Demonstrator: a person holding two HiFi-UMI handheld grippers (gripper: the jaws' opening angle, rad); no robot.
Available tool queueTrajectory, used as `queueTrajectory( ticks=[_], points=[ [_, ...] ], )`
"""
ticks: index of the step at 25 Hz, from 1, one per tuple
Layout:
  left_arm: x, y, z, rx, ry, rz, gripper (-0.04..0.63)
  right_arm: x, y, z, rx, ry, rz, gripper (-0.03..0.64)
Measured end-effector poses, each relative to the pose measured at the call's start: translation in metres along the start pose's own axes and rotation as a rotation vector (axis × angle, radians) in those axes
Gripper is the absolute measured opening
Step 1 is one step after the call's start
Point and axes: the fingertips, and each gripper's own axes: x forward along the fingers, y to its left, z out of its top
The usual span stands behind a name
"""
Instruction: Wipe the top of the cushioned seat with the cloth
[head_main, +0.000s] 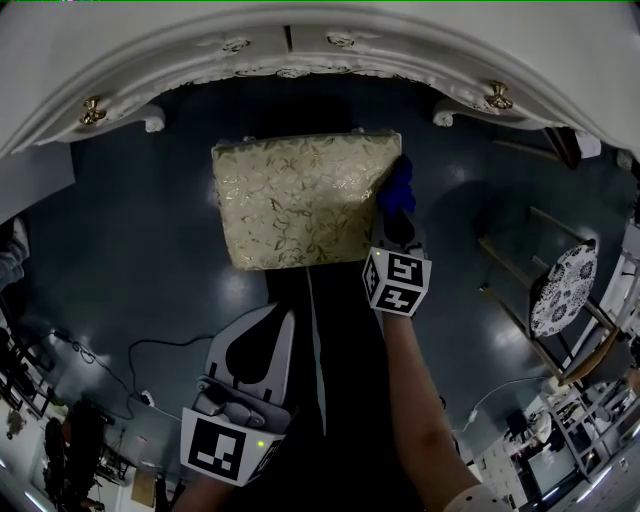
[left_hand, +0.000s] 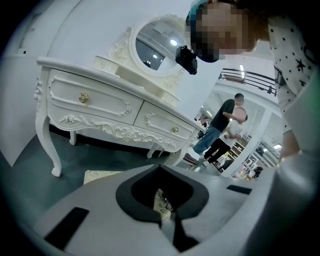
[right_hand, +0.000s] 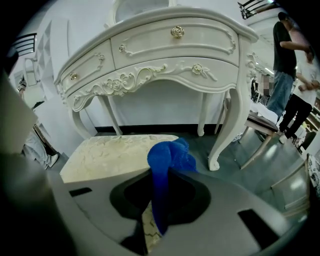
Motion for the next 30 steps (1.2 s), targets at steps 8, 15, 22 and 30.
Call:
queueTrajectory(
  ticks=[8, 15, 22, 30],
  points=[
    [-0.007, 0.009, 0.003, -0.011, -0.015, 0.005, 0.011, 0.001, 0.034, 0.002, -0.038, 0.002, 0.041, 0.064],
    [-0.016, 0.017, 0.004, -0.031, -0.028, 0.01, 0.009, 0.001, 0.051, 0.001, -0.063, 0.01, 0.056, 0.064],
    [-0.025, 0.028, 0.004, -0.039, -0.042, 0.02, 0.011, 0.003, 0.068, 0.0, -0.079, 0.011, 0.065, 0.064],
    [-0.035, 0.04, 0.003, -0.061, -0.049, 0.039, 0.009, 0.004, 0.086, -0.001, -0.1, 0.017, 0.081, 0.064]
  ],
)
